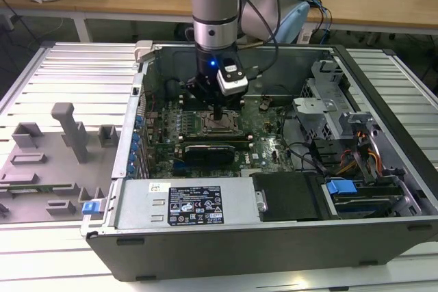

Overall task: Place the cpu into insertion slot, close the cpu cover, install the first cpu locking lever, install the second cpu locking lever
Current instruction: 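Install the first cpu locking lever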

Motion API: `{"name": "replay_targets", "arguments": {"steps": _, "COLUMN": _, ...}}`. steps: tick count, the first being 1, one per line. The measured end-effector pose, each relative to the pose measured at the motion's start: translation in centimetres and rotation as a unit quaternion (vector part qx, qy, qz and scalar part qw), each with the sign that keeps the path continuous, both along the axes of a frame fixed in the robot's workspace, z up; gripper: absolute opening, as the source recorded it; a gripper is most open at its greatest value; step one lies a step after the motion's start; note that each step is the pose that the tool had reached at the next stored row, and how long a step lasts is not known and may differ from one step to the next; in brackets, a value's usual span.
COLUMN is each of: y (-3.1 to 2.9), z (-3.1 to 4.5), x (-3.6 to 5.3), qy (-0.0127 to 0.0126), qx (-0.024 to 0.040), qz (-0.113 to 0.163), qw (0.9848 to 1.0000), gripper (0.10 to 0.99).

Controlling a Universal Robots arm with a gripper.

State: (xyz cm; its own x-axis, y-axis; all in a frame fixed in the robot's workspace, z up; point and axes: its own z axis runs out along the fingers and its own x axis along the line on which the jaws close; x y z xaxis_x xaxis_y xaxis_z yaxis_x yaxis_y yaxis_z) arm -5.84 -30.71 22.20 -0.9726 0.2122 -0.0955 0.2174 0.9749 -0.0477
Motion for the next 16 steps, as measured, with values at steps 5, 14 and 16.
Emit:
{"name": "replay_targets", "arguments": {"steps": 5, "y": -0.05, "z": 1.43, "x": 0.07, "qy": 0.0008, "qx": -0.0006, "qz": 0.001, "qw": 1.0000, "gripper": 0.106}}
{"name": "replay_targets", "arguments": {"steps": 14, "y": -0.72, "z": 1.93, "x": 0.88, "qy": 0.0069, "qx": -0.0008, "qz": 0.001, "qw": 1.0000, "gripper": 0.106}}
{"name": "replay_targets", "arguments": {"steps": 16, "y": -0.72, "z": 1.95, "x": 0.88, "qy": 0.0069, "qx": -0.0009, "qz": 0.001, "qw": 1.0000, "gripper": 0.106}}
